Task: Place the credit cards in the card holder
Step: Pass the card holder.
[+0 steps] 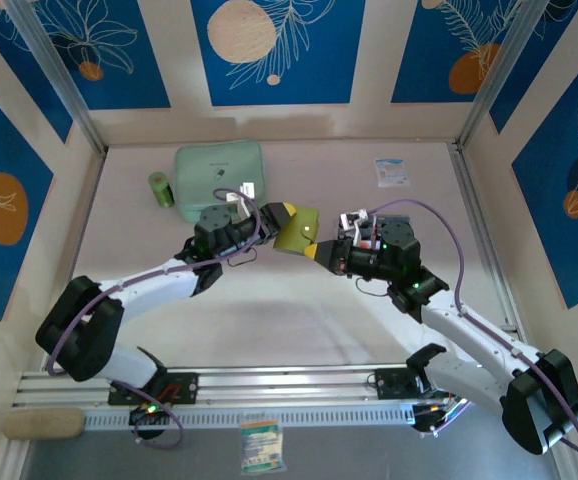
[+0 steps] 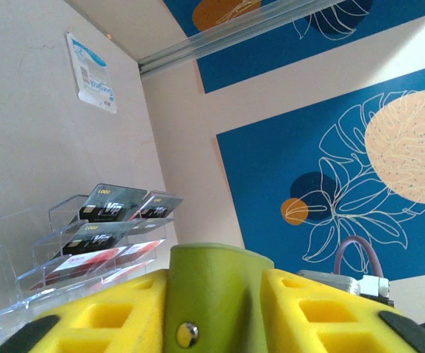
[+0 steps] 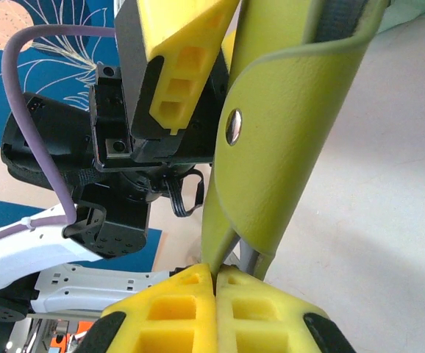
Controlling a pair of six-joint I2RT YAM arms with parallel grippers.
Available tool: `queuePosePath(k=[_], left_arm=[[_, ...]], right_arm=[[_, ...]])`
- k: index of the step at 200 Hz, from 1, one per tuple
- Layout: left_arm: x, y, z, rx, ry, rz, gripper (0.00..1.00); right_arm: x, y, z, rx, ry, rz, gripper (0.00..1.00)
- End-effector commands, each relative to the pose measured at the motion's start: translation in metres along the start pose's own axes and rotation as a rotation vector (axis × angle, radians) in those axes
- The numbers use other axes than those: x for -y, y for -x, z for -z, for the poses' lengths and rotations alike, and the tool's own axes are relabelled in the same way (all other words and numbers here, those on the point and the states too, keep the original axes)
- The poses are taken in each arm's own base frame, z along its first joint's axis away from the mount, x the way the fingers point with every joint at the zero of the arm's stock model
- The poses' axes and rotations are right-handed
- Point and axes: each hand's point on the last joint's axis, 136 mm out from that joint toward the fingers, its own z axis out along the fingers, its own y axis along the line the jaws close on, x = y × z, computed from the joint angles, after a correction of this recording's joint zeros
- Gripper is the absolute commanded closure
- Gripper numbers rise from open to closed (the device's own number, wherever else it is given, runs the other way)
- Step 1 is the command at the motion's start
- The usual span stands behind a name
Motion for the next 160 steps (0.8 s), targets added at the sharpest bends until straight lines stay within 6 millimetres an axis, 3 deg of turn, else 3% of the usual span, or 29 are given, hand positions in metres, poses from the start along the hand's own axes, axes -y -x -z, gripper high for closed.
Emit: queuePosePath(k=[1,33,40,63,75,118,160], left_arm=[[0.019,-0.005,-0.001,-0.025,-0.069,-0.056,0.7],[0.017,-0.005,0.002,-0.015,-0.063,-0.076,0.94],[0.017,-0.003,0.003,-0.004,-0.06,-0.084,1.0],[0.012,-0.002,0.009,0.014,-0.023,-0.137,1.0],[0.009,-0.002,0.012,0.011,0.008,-0.185,1.0],[-0.011,-0.001,0.024,0.02,0.141,-0.281,1.0],[-0.026,0.0,0.03,0.052,0.225,-0.221,1.0]], right_arm=[[-0.003,0.003,0.002,0.022,0.014,0.008,1.0],[0.002,0.002,0.002,0.016,-0.006,0.003,0.99],[0.004,0.001,0.003,0.007,-0.029,0.003,0.86],[0.021,-0.006,0.015,0.004,-0.153,0.002,0.46],[0.031,-0.008,0.024,0.017,-0.224,0.002,0.35],[0.048,0.002,0.036,0.04,-0.449,0.033,0.3],[0.042,0.022,0.004,0.022,-0.615,0.132,0.28]])
